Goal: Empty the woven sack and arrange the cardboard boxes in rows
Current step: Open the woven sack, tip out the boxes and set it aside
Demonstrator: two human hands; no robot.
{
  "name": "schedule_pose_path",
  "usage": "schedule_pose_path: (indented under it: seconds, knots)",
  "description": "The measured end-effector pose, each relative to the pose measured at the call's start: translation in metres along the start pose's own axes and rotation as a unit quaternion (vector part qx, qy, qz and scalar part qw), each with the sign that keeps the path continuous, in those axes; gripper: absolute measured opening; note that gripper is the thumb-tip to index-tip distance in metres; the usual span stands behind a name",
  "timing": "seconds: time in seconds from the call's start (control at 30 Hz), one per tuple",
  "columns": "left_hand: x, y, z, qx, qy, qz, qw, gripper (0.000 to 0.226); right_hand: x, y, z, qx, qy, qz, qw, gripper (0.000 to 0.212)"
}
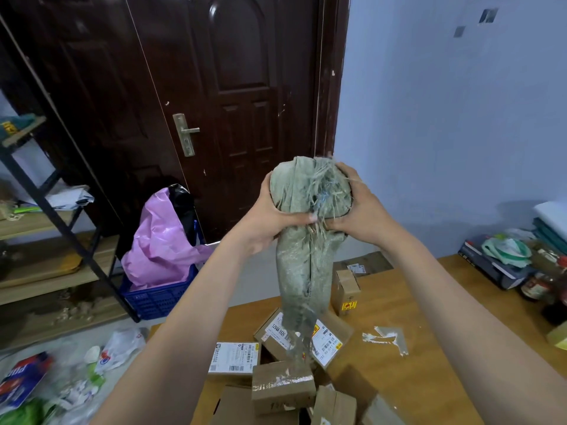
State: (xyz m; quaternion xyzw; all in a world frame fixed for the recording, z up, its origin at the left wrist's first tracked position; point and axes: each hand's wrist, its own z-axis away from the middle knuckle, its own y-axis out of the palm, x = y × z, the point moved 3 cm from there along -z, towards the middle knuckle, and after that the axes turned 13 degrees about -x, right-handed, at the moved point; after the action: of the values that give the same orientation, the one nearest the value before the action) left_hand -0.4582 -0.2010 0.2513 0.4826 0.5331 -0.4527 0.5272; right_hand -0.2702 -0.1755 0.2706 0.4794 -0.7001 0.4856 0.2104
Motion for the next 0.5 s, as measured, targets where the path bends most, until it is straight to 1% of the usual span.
schedule_pose_path:
  seconds: [0.1, 0.2, 0.3, 0.4, 0.5]
  knots:
    - [0.002, -0.004, 0.007, 0.057, 0.000, -0.007, 0.998, 0.129, -0.003, -0.007, -0.001, -0.034, 0.033, 0.019, 0.999, 0.090]
    - [0.004, -0.007, 0.011, 0.075, 0.010, -0.030, 0.997, 0.127, -0.003, -0.011, -0.003, -0.052, 0.049, 0.010, 0.997, 0.081]
    - [0.010, -0.009, 0.007, 0.051, 0.020, -0.042, 0.998, 0.123, 0.002, -0.014, -0.005, -0.058, 0.067, -0.028, 0.996, 0.076]
    - [0.015, -0.009, 0.002, -0.003, 0.033, -0.057, 0.998, 0.118, 0.003, -0.015, -0.007, -0.058, 0.098, -0.078, 0.990, 0.071]
    - [0.018, -0.007, 0.000, -0.047, 0.043, -0.060, 0.996, 0.111, 0.006, -0.016, -0.010, -0.055, 0.125, -0.102, 0.985, 0.066]
